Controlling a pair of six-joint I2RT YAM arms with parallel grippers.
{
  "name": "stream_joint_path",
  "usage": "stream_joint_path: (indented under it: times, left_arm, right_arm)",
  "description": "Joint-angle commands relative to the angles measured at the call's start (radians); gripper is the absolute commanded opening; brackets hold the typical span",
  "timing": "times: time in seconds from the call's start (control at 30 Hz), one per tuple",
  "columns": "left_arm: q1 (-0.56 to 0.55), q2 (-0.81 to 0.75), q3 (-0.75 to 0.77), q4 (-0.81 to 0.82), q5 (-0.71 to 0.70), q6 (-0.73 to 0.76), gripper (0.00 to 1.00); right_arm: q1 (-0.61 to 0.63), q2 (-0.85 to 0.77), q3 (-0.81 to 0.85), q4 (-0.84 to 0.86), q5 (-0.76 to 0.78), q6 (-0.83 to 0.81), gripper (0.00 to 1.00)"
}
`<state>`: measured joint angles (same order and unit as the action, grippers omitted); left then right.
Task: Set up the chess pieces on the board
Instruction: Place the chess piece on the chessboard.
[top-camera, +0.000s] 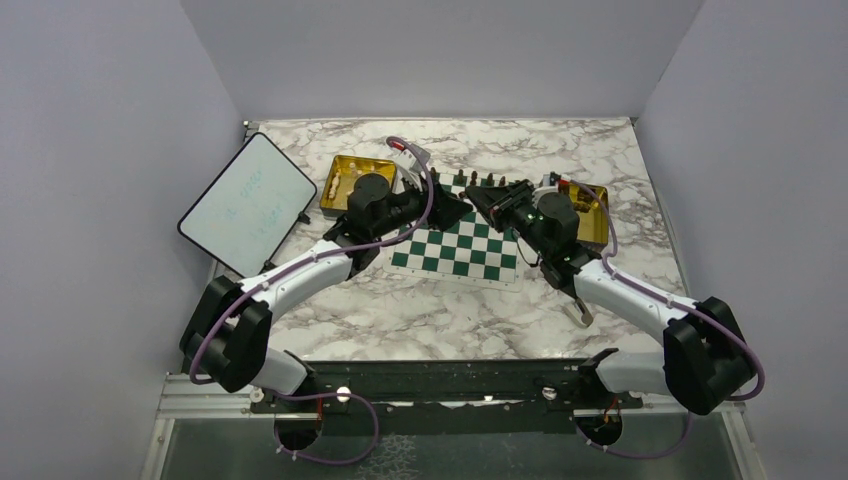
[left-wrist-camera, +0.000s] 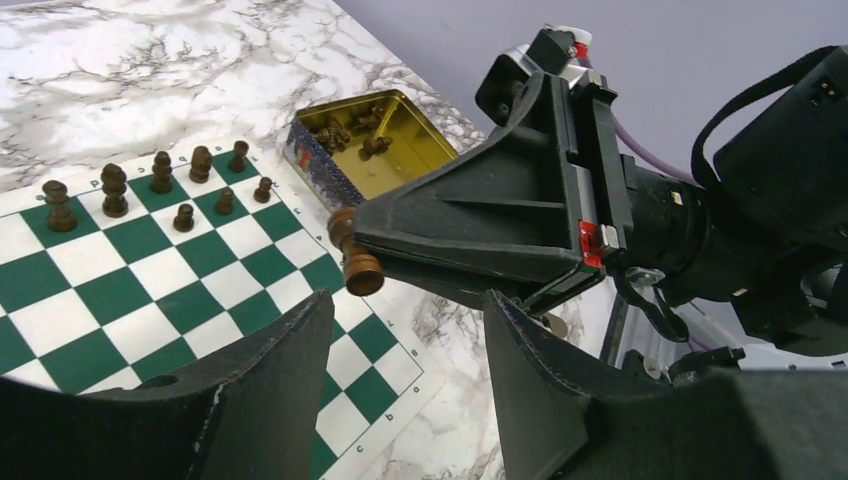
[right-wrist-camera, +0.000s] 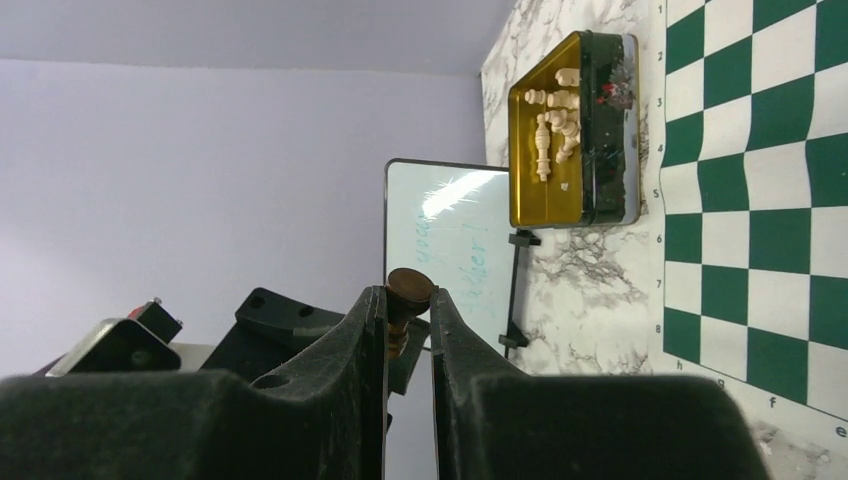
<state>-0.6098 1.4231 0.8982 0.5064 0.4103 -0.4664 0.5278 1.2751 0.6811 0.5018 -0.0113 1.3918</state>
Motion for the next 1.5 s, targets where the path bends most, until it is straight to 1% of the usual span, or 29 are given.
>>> stream_joint_path:
  times: [0.0, 0.33, 0.57, 0.7, 0.8, 0.97, 1.1, 1.23, 1.33, 1.37, 1.43, 1.47]
  left_arm:
    - [-0.020, 0.009, 0.004, 0.050, -0.035, 0.025, 0.58]
    - [-0.034, 0.017, 0.012, 0.073, -0.087, 0.036, 0.53]
    - [-0.034, 0.026, 0.004, 0.097, -0.094, 0.029, 0.48]
    - [-0.036, 0.032, 0.006, 0.104, -0.102, 0.030, 0.42]
    - [-0.036, 0.036, 0.010, 0.108, -0.106, 0.036, 0.39]
    - [-0.036, 0.049, 0.015, 0.115, -0.103, 0.038, 0.38]
    - [-0.036, 0.057, 0.015, 0.121, -0.097, 0.039, 0.32]
    - [-0.036, 0.053, 0.011, 0.124, -0.103, 0.045, 0.23]
    - [-0.036, 0.049, 0.010, 0.125, -0.112, 0.050, 0.22]
    - [-0.036, 0.047, 0.010, 0.126, -0.114, 0.051, 0.24]
    - [-0.036, 0.047, 0.011, 0.127, -0.121, 0.052, 0.30]
    - [-0.036, 0.049, 0.014, 0.128, -0.121, 0.053, 0.31]
  right_arm:
    - [-0.008, -0.005, -0.008, 0.071, 0.040, 0.055, 0.13]
    - [-0.008, -0.021, -0.018, 0.063, 0.047, 0.053, 0.13]
    - [-0.007, -0.006, -0.014, 0.075, 0.026, 0.064, 0.13]
    - [-0.008, -0.011, -0.014, 0.074, 0.029, 0.064, 0.13]
    - [-0.007, -0.014, -0.017, 0.070, 0.031, 0.065, 0.13]
    - [-0.008, -0.007, -0.017, 0.078, 0.029, 0.072, 0.14]
    - [-0.008, -0.001, -0.015, 0.080, 0.028, 0.074, 0.13]
    - [-0.008, 0.002, -0.021, 0.083, 0.025, 0.073, 0.13]
    - [-0.007, 0.004, -0.031, 0.085, 0.023, 0.075, 0.13]
    - [-0.008, 0.005, -0.034, 0.088, 0.022, 0.077, 0.13]
    - [-0.008, 0.008, -0.036, 0.094, 0.021, 0.080, 0.13]
    - [-0.008, 0.010, -0.036, 0.095, 0.019, 0.081, 0.13]
